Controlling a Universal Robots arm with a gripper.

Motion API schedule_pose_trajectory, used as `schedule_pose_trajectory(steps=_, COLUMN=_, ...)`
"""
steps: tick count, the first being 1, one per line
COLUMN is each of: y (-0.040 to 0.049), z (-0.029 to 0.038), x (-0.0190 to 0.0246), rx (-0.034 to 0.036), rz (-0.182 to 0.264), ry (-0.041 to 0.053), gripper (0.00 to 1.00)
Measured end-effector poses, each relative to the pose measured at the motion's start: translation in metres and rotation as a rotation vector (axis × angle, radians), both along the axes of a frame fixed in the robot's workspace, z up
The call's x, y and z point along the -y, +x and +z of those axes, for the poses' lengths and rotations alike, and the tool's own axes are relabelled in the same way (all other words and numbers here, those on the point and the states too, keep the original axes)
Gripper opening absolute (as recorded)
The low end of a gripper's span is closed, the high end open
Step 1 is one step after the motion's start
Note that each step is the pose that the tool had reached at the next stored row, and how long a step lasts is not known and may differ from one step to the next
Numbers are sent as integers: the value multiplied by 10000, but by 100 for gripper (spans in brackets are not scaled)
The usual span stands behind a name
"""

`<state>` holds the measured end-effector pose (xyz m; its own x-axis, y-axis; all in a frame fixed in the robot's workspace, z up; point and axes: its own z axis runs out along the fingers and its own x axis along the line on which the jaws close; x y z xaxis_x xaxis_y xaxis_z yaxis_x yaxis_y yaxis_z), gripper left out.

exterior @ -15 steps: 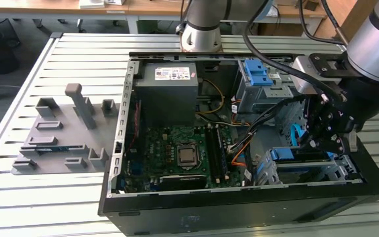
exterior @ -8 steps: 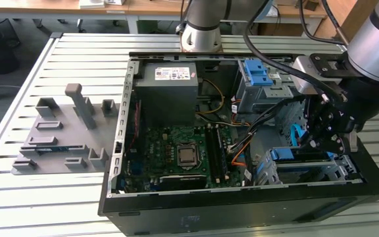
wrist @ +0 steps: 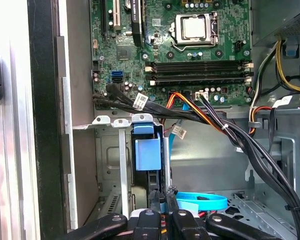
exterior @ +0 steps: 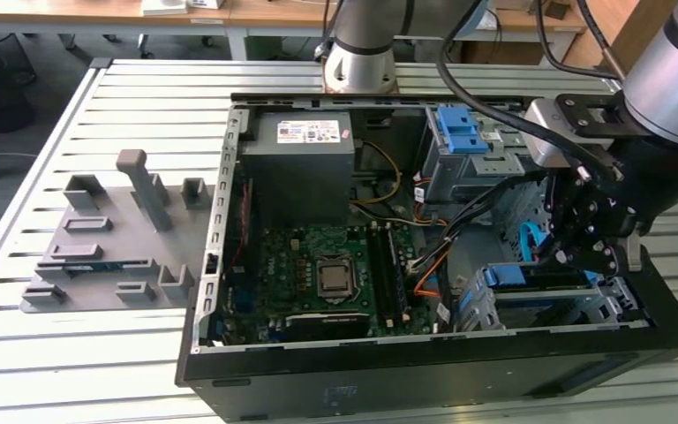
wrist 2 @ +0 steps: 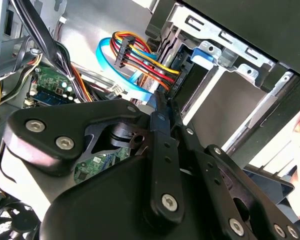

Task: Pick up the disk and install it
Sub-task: 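Insert the second disk wire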

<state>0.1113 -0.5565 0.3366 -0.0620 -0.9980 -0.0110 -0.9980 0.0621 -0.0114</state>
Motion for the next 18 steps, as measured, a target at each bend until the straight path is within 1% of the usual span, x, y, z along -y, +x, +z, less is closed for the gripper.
schedule_pose_trajectory(steps=6, y=0, z=-8, x=12, rx=0, rz=-1, ry=0, gripper=16)
schedule_pose_trajectory(steps=18, y=0, z=-36, x=19, rx=0, rz=0, ry=10, gripper=16)
